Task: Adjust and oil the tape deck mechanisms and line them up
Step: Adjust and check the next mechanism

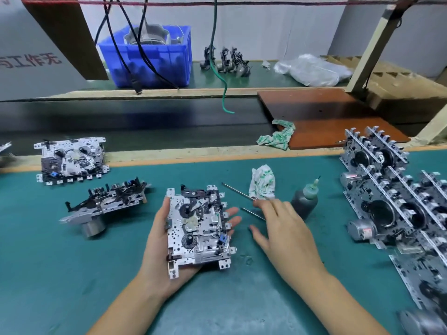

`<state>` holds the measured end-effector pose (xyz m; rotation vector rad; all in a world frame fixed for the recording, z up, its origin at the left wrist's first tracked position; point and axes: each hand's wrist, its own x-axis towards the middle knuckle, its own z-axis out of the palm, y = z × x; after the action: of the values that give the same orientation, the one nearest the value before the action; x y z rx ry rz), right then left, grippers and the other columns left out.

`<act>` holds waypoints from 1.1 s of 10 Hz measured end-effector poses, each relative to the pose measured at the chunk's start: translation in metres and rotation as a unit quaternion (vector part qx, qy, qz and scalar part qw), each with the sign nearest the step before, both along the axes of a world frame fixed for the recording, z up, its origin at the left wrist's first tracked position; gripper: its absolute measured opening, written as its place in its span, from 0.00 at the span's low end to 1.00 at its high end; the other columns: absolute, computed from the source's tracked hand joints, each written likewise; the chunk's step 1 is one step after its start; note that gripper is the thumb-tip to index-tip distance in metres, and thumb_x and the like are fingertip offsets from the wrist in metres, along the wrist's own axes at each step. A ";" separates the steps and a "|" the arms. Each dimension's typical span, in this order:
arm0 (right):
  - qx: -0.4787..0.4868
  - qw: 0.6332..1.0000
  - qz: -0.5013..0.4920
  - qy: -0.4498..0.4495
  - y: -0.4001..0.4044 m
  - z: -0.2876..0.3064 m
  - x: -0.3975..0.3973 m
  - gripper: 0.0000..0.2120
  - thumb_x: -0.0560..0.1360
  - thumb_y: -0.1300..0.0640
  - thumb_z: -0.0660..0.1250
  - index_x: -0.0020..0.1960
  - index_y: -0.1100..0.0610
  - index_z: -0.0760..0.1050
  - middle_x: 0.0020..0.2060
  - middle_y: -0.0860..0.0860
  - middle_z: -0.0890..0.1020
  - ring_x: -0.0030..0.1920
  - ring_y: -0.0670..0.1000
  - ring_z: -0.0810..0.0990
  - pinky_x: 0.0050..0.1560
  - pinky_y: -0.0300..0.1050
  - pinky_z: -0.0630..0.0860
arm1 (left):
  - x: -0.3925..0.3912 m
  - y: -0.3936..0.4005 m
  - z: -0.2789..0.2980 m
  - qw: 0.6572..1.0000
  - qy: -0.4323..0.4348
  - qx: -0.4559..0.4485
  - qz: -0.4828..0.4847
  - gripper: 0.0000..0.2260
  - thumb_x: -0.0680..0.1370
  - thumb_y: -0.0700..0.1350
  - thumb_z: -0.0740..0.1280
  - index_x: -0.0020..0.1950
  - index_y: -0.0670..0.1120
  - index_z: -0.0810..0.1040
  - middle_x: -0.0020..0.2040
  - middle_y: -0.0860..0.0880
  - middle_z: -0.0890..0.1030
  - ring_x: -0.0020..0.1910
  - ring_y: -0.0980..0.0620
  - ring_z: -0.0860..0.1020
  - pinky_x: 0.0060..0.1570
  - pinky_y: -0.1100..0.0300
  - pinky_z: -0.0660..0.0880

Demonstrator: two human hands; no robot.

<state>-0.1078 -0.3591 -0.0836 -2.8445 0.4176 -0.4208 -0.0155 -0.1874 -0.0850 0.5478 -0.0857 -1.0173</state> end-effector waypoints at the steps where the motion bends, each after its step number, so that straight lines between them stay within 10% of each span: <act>1: -0.029 0.999 0.004 0.036 0.003 0.001 0.001 0.05 0.75 0.56 0.68 0.48 0.57 0.74 0.43 0.51 0.77 0.47 0.54 0.76 0.44 0.47 0.72 | -0.005 -0.001 -0.003 0.999 0.017 0.032 -0.017 0.39 0.67 0.67 0.70 0.64 0.37 0.76 0.66 0.32 0.72 0.64 0.35 0.73 0.64 0.40 0.68; 2: 0.048 0.998 -0.021 0.035 -0.001 0.004 -0.003 0.04 0.81 0.54 0.56 0.48 0.52 0.64 0.38 0.47 0.72 0.43 0.52 0.74 0.38 0.47 0.65 | -0.009 -0.001 -0.010 0.997 0.050 0.052 -0.038 0.40 0.69 0.70 0.60 0.63 0.36 0.76 0.65 0.32 0.73 0.64 0.34 0.73 0.65 0.40 0.68; 3: 0.335 0.941 -0.030 0.020 -0.010 0.013 -0.007 0.09 0.81 0.55 0.55 0.43 0.52 0.64 0.26 0.47 0.71 0.27 0.49 0.68 0.30 0.45 0.63 | -0.009 -0.002 -0.011 0.994 0.056 0.080 -0.050 0.40 0.70 0.70 0.57 0.62 0.36 0.77 0.65 0.32 0.74 0.63 0.34 0.74 0.65 0.42 0.68; 4: 0.581 0.802 0.052 0.130 -0.012 0.026 -0.013 0.15 0.81 0.54 0.56 0.37 0.53 0.72 0.20 0.48 0.68 0.19 0.45 0.59 0.21 0.34 0.57 | -0.006 -0.004 -0.020 0.992 0.048 0.107 -0.052 0.37 0.72 0.69 0.56 0.62 0.40 0.79 0.63 0.35 0.76 0.60 0.38 0.77 0.61 0.43 0.73; 5: 0.608 0.751 0.121 0.226 -0.006 0.030 -0.015 0.20 0.80 0.51 0.57 0.32 0.53 0.77 0.19 0.49 0.71 0.18 0.44 0.58 0.20 0.33 0.54 | 0.000 -0.007 -0.037 0.978 0.041 0.205 0.016 0.39 0.68 0.68 0.63 0.70 0.42 0.71 0.68 0.37 0.72 0.67 0.36 0.71 0.68 0.39 0.65; 11: 0.583 0.758 0.124 0.264 0.002 0.026 -0.015 0.19 0.81 0.53 0.55 0.34 0.55 0.72 0.23 0.49 0.75 0.20 0.44 0.69 0.22 0.34 0.66 | 0.008 -0.002 -0.060 0.973 0.026 0.227 -0.042 0.43 0.62 0.72 0.72 0.70 0.49 0.71 0.68 0.40 0.73 0.68 0.37 0.70 0.68 0.36 0.63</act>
<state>-0.1229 -0.3569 -0.0575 -1.6542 0.2350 0.5604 -0.0073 -0.1891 -0.1451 0.9391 0.1767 -1.1398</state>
